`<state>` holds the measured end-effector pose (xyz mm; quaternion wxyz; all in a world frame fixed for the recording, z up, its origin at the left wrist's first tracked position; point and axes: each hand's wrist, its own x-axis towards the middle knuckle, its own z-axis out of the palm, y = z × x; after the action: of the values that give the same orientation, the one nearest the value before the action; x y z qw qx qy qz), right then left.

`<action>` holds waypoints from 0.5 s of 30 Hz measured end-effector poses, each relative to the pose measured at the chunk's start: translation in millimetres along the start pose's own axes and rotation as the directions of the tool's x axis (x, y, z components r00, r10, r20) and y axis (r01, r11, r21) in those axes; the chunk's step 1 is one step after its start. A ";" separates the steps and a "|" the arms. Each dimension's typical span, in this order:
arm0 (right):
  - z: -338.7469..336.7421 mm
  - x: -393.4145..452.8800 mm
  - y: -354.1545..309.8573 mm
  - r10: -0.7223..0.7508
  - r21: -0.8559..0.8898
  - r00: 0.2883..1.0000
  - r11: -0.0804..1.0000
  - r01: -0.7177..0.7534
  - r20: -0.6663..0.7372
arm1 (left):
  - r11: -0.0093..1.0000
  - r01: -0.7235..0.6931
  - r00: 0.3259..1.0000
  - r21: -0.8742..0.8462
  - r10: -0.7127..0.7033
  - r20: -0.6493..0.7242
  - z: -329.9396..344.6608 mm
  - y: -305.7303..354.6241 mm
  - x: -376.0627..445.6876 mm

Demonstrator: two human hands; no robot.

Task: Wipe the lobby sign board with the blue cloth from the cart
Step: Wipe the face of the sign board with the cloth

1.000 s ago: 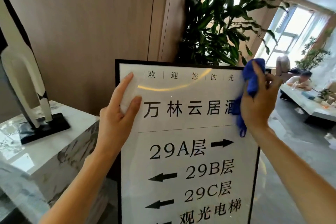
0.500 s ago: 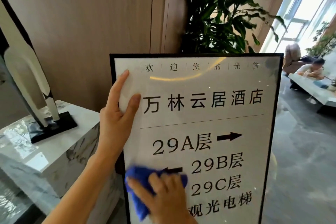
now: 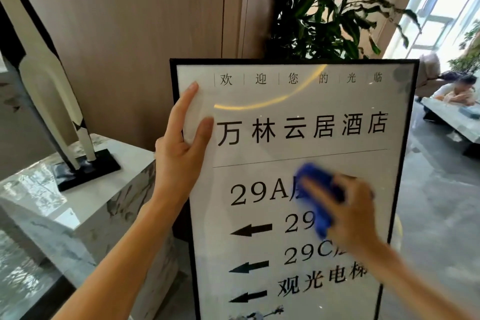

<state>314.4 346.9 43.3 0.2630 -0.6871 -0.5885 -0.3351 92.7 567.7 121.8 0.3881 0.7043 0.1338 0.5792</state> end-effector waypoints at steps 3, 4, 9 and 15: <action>-25.0 62.3 51.8 0.303 -0.031 0.914 0.946 -0.323 -0.271 | 1.000 -0.008 1.000 0.002 0.008 -0.001 -0.8 -1.1 0.0; -28.8 78.9 60.7 0.386 0.018 0.870 0.916 -0.400 -0.307 | 1.000 -0.013 1.000 -0.002 0.013 -0.001 -0.8 -2.1 -0.3; -18.1 117.0 31.8 0.569 0.215 0.692 0.818 -0.534 -0.444 | 0.998 -0.054 0.999 -0.017 0.054 -0.010 0.5 -9.0 -4.2; 34.8 107.4 -90.6 0.399 0.118 0.880 0.917 -0.381 -0.259 | 1.000 -0.002 1.000 -0.028 0.001 -0.017 -2.1 -12.7 -2.0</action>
<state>239.3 456.4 100.9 0.4266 -0.7288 -0.4060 -0.3493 93.5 575.6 111.6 0.3962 0.6940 0.1285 0.5872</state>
